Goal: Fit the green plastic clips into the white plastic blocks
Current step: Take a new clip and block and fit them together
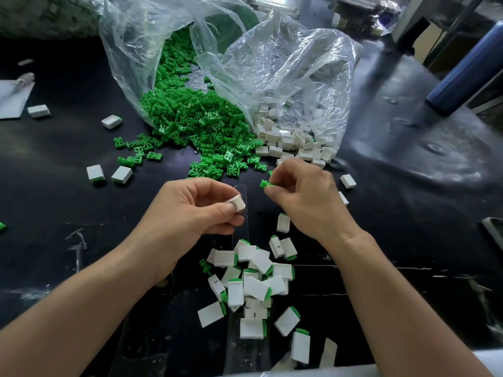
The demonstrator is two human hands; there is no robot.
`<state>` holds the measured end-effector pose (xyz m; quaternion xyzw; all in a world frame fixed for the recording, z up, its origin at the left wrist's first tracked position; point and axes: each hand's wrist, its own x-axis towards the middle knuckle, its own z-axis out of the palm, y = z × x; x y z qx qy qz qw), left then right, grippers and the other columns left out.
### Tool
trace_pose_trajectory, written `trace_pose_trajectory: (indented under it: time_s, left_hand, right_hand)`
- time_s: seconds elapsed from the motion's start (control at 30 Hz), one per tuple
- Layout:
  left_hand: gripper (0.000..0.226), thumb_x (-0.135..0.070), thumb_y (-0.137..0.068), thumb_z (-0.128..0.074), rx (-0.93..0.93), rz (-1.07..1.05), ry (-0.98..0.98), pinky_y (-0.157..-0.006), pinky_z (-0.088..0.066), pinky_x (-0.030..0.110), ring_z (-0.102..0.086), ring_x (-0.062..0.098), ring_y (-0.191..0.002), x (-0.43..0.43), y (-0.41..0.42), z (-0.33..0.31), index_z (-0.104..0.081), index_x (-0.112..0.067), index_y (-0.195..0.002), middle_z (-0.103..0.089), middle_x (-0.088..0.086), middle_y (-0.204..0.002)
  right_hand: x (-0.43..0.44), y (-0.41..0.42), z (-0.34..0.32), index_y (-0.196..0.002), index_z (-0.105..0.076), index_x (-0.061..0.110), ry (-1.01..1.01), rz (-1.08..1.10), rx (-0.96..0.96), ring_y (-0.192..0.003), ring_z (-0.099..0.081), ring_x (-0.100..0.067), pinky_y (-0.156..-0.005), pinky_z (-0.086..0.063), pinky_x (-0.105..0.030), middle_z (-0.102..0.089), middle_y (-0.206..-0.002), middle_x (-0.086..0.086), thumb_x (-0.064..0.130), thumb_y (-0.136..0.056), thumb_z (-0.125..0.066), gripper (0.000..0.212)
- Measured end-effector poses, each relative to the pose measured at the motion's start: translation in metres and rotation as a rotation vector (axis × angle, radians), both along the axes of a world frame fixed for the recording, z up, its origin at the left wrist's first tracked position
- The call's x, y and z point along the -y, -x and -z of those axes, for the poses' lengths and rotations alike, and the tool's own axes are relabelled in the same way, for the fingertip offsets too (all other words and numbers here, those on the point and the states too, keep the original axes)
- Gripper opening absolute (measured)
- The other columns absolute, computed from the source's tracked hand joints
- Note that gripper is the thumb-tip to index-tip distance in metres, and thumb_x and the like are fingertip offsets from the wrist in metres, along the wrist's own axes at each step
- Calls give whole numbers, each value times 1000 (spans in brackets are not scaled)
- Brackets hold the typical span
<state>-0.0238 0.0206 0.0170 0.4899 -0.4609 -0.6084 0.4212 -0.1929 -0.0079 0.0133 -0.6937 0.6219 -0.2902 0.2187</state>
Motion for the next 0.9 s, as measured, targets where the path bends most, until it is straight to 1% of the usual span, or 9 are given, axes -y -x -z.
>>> trace_pose_trajectory:
  time_s: [0.07, 0.13, 0.2, 0.33, 0.47, 0.57, 0.73, 0.83, 0.9]
  left_hand:
    - [8, 2, -77, -64, -2, -2, -7, -55, -56, 21, -69, 16, -61, 0, 0, 0, -66, -6, -77, -72, 9, -71]
    - [6, -1, -76, -63, -7, -11, -12, -55, -56, 21, -69, 17, -61, 1, 0, 1, -65, -7, -77, -72, 10, -72]
    - [4, -5, -75, -64, 3, -16, -5, -55, -56, 21, -68, 17, -61, 2, 0, 1, -65, -9, -76, -72, 11, -74]
    - [11, -13, -66, -67, 8, -18, 10, -54, -55, 20, -68, 16, -60, 3, -1, 3, -66, -9, -77, -72, 12, -73]
    - [19, -17, -59, -66, 6, -14, 15, -54, -55, 20, -68, 15, -59, 2, 0, 3, -65, -9, -76, -72, 11, -72]
    - [21, -16, -59, -66, 3, -18, 14, -53, -55, 19, -67, 14, -58, 3, 0, 3, -65, -8, -78, -72, 10, -70]
    - [22, -16, -57, -66, 14, -6, 18, -53, -55, 19, -68, 15, -58, 2, -1, 2, -66, -8, -77, -72, 10, -69]
    - [22, -16, -57, -67, 9, -13, 20, -53, -55, 20, -67, 15, -58, 2, -2, 1, -66, -7, -77, -72, 11, -69]
    - [21, -16, -58, -67, 12, -13, 27, -53, -55, 19, -67, 15, -58, 2, -2, 0, -67, -7, -77, -72, 11, -70]
  right_hand:
    - [-3, -2, -4, -76, -58, 27, -1, -20, 106, -58, -49, 4, -61, -38, -6, -53, -65, 15, 13, -79, -69, 18]
    - [-6, -5, -6, -83, -66, 23, -19, -64, 212, -61, -52, 9, -64, -40, -4, -57, -69, 17, 9, -80, -67, 15]
    - [-8, -7, -8, -86, -71, 16, -44, -122, 285, -67, -55, 9, -69, -42, -7, -60, -71, 18, 6, -83, -64, 13]
    - [-11, -9, -11, -87, -72, 15, -59, -193, 359, -74, -58, 4, -75, -49, -17, -63, -73, 15, 5, -84, -63, 14]
    - [-13, -12, -11, -80, -68, 23, -66, -206, 348, -72, -59, -1, -74, -50, -21, -63, -74, 13, 5, -82, -65, 19]
    - [-12, -13, -9, -85, -71, 13, -82, -220, 323, -68, -57, -1, -71, -48, -19, -63, -72, 11, 4, -81, -65, 12]
    - [-13, -14, -7, -84, -71, 13, -74, -247, 282, -66, -56, 2, -67, -44, -14, -63, -70, 11, 3, -80, -66, 11]
    - [-13, -14, -8, -81, -67, 19, -122, -216, 307, -66, -57, -3, -68, -49, -21, -62, -69, 10, 8, -82, -65, 11]
    - [-14, -14, -10, -72, -61, 27, -183, -206, 244, -63, -58, -6, -69, -52, -29, -61, -63, 9, 17, -86, -61, 17]
